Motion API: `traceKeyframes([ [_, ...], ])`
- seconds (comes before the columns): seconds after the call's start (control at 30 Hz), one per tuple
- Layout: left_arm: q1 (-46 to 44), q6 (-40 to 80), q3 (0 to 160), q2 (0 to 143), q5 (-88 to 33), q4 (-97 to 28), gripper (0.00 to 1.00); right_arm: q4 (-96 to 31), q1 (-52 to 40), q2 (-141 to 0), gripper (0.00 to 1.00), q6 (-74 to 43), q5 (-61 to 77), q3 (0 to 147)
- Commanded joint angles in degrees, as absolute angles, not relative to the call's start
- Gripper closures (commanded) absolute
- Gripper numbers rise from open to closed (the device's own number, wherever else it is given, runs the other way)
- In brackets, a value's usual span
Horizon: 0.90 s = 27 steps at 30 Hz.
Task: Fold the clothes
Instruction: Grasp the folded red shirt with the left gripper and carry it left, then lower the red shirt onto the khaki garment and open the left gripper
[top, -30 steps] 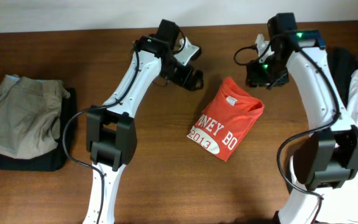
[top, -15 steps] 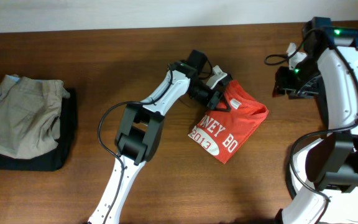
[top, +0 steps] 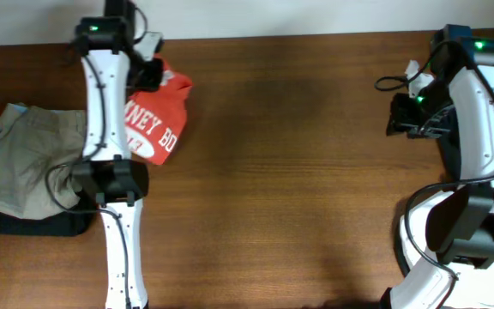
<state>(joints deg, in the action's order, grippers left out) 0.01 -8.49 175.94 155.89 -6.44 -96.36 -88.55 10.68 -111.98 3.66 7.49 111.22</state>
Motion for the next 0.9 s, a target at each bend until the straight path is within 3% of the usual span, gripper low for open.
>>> traceKeyframes([
  [0.0,4.82,-4.19,177.36,149.97,-1.04,-96.73,0.99,-89.21,11.7,-110.1,0.53,4.27,6.87,112.2],
  [0.13,5.1,-2.57,167.26,135.33,6.48,-96.73,0.99,-89.21,11.7,-110.1,0.53,4.29,6.83,112.2],
  [0.27,8.29,0.73,134.37,115.24,16.4,-95.96,0.99,-89.14,11.73,-110.1,0.53,4.32,6.81,112.2],
  [0.47,25.45,-2.66,113.16,113.56,5.67,-73.12,0.99,-89.17,11.7,-110.1,0.53,4.29,6.85,112.18],
  [0.63,26.52,-9.43,111.83,113.43,-8.1,-68.03,0.99,-89.17,11.7,-110.1,0.52,4.29,6.83,112.18],
  [0.87,27.05,-17.91,112.09,111.9,-8.14,-61.89,1.0,-89.14,11.7,-110.13,0.52,4.21,6.87,112.18],
])
